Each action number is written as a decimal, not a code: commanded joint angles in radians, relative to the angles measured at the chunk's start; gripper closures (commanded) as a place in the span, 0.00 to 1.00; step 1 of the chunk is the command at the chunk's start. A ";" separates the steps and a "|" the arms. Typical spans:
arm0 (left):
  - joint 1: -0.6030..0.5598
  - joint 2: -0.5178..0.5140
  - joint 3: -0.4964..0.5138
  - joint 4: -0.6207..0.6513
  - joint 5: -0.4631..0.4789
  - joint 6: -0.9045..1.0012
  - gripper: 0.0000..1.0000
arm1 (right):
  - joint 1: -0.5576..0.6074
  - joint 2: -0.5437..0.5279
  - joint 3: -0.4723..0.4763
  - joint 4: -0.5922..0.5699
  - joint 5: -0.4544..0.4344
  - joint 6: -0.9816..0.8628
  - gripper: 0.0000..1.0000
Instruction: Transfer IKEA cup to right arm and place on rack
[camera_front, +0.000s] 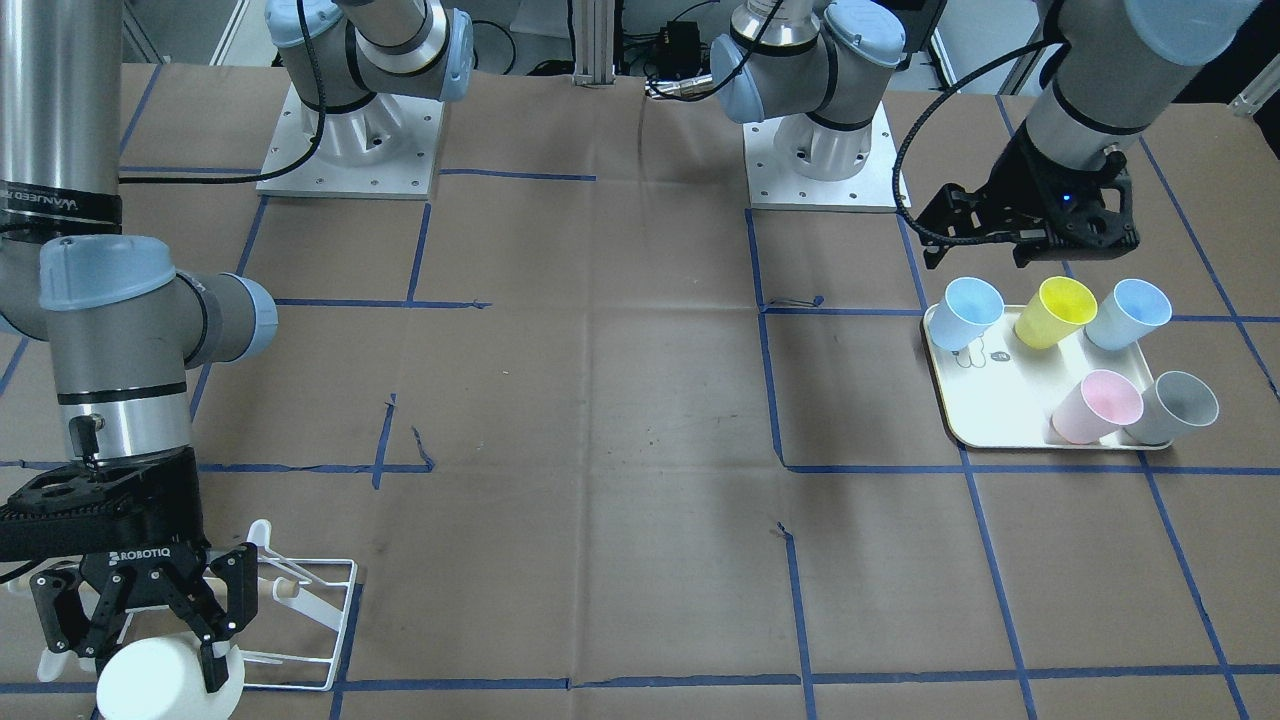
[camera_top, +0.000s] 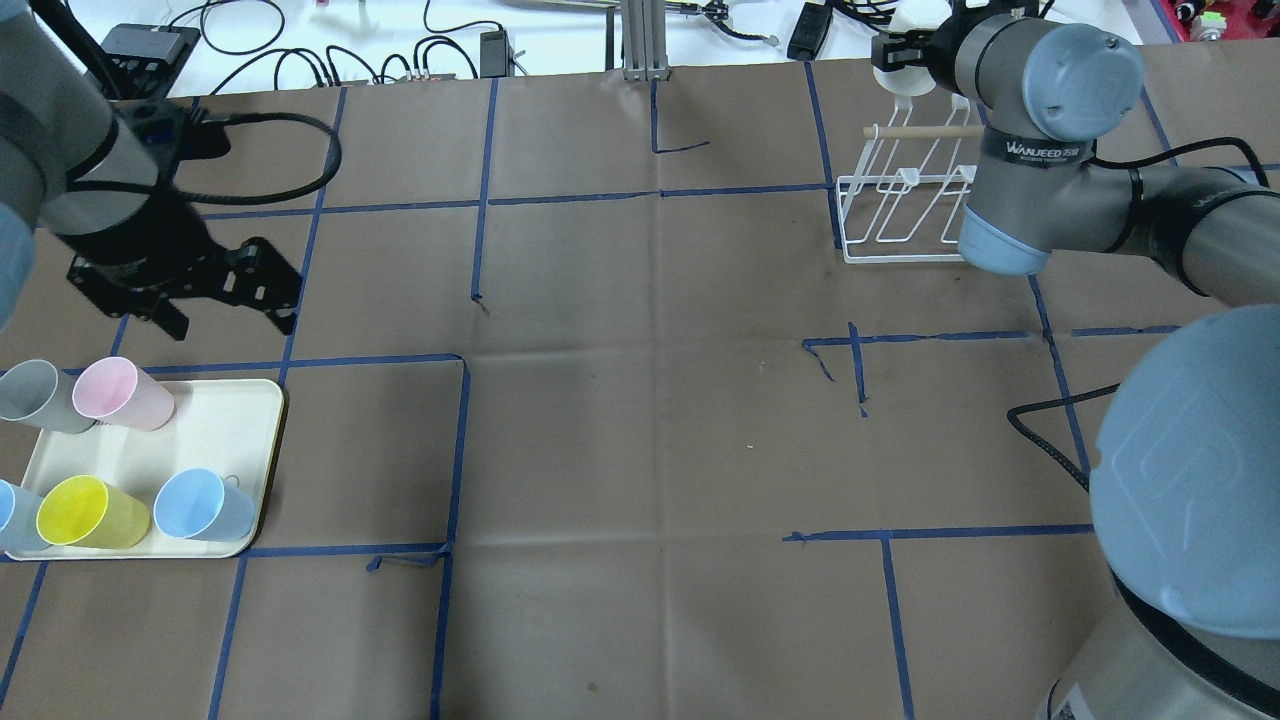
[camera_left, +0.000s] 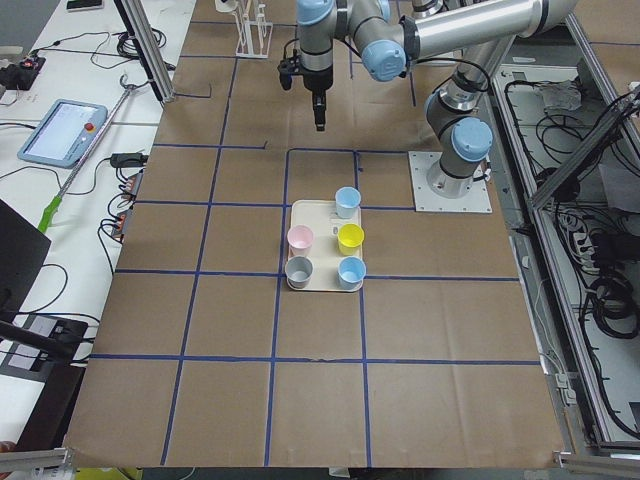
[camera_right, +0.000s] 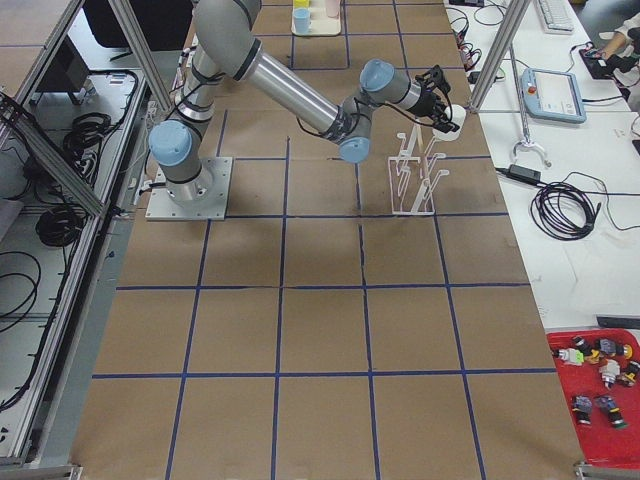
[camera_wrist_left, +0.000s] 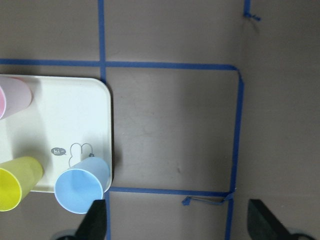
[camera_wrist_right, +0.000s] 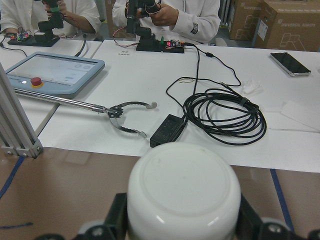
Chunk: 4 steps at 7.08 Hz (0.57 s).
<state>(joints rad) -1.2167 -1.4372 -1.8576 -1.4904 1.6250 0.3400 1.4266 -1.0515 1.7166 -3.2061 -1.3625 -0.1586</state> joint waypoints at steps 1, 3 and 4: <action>0.219 0.026 -0.074 0.012 -0.008 0.234 0.01 | -0.002 -0.001 0.034 0.000 -0.001 -0.015 0.64; 0.252 0.015 -0.080 0.012 -0.013 0.266 0.01 | -0.002 -0.001 0.046 0.000 -0.003 -0.015 0.63; 0.249 0.009 -0.112 0.027 -0.039 0.263 0.01 | -0.002 -0.001 0.046 0.000 -0.003 -0.015 0.57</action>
<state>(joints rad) -0.9738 -1.4208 -1.9421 -1.4757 1.6070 0.5968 1.4256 -1.0523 1.7597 -3.2060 -1.3650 -0.1731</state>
